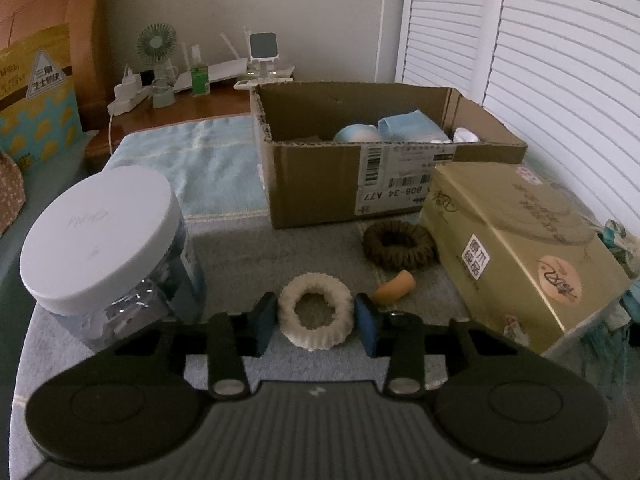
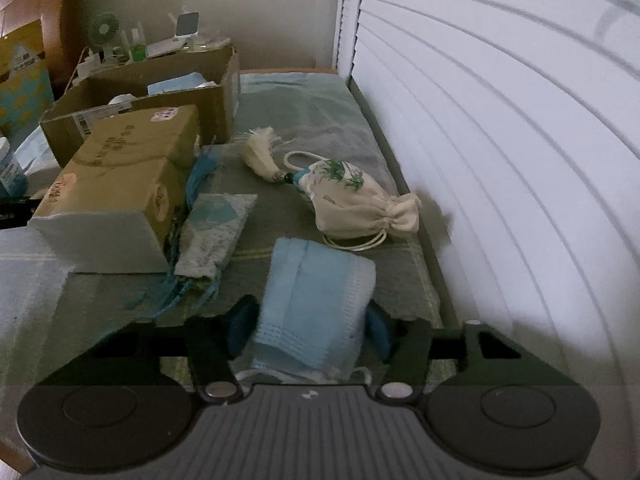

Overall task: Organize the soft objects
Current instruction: 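Grasp the blue face mask with the right gripper while the left grasps the white rope ring, then carry the white rope ring into the box and open the left gripper while the right lifts the mask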

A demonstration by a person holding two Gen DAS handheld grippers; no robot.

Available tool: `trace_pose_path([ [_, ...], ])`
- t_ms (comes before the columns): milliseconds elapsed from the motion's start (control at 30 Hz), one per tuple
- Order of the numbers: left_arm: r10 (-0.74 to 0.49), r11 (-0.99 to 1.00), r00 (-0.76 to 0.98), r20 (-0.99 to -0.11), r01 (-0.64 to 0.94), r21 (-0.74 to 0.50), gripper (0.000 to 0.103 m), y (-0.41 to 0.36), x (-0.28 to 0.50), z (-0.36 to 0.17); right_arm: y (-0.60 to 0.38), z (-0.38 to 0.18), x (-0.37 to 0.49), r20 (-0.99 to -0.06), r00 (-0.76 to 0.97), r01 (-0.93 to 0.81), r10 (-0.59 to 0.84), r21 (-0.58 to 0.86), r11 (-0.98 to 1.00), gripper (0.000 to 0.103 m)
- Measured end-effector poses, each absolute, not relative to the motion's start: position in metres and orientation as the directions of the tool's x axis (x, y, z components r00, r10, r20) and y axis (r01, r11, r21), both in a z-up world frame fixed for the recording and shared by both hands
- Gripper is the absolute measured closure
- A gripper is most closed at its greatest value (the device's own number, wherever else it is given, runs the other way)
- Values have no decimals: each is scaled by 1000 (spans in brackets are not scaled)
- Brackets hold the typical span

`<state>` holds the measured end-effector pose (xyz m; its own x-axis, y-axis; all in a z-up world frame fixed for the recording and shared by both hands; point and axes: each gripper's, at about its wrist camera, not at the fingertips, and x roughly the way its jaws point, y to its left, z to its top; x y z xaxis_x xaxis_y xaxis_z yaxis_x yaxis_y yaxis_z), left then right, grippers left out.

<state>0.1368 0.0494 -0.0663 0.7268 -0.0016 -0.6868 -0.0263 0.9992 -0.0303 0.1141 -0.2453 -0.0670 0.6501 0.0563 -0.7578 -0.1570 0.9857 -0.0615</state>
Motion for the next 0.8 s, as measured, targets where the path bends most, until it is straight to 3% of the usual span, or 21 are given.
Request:
trace_pose_path([
  [167,-7,1000,725,-688,-8,-18,66,51,134,-63,-243,-63,111,-756,651,-169,66,-59,984,58],
  [800,-148,982,683,-715,190,-22,66,53,105,-16,-238,-17,88,-705,694,-245,146,-41,969,58],
])
